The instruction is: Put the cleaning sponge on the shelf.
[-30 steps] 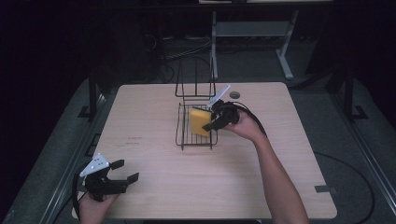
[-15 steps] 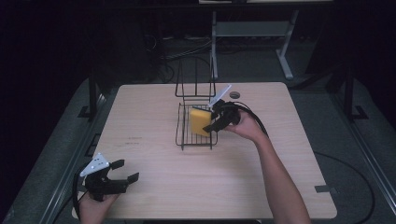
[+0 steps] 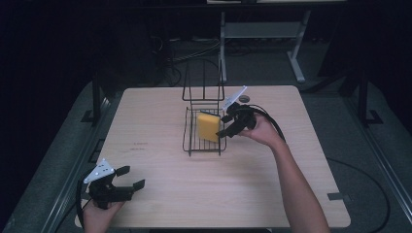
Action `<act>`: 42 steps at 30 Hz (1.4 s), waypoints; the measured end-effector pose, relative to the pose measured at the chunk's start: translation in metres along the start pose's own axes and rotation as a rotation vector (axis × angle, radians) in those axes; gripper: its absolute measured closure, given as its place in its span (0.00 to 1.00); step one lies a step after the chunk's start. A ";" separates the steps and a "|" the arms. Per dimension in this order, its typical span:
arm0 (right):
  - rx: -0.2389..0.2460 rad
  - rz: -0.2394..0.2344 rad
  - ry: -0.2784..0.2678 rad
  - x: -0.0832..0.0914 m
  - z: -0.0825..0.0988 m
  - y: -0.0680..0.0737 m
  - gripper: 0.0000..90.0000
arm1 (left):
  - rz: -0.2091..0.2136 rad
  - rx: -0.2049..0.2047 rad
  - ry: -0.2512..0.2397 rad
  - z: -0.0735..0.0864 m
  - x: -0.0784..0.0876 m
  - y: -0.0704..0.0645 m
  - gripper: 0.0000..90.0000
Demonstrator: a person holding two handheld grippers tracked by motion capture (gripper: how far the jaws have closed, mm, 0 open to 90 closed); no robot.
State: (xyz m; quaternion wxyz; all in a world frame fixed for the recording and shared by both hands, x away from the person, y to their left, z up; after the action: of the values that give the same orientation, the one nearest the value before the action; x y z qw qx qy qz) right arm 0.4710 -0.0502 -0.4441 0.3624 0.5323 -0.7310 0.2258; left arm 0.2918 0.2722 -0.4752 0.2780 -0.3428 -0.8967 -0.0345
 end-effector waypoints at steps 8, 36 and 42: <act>-0.014 0.021 0.013 0.010 0.010 0.000 0.29 | -0.004 0.000 0.001 0.001 0.001 0.001 0.16; -0.065 0.061 0.052 0.039 0.050 0.005 0.26 | -0.003 -0.008 0.004 0.001 0.001 -0.002 0.16; -0.090 0.064 0.043 0.045 0.058 0.008 0.26 | -0.002 -0.009 0.006 0.001 0.000 -0.002 0.16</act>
State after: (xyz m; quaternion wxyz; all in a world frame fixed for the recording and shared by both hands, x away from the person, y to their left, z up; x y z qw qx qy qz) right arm 0.4390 -0.1164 -0.4461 0.3941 0.4868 -0.7493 0.2153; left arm 0.2899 0.2706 -0.4755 0.2790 -0.3430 -0.8961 -0.0398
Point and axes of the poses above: each handheld gripper's, and its own axes: x roughly backward along the jaws, z roughly out of its underside, y roughly to its left, the point moved 8 cm from there along -x, roughly forward along the jaws, and after that the axes turned 1 degree about -x, right-handed, at the moved point
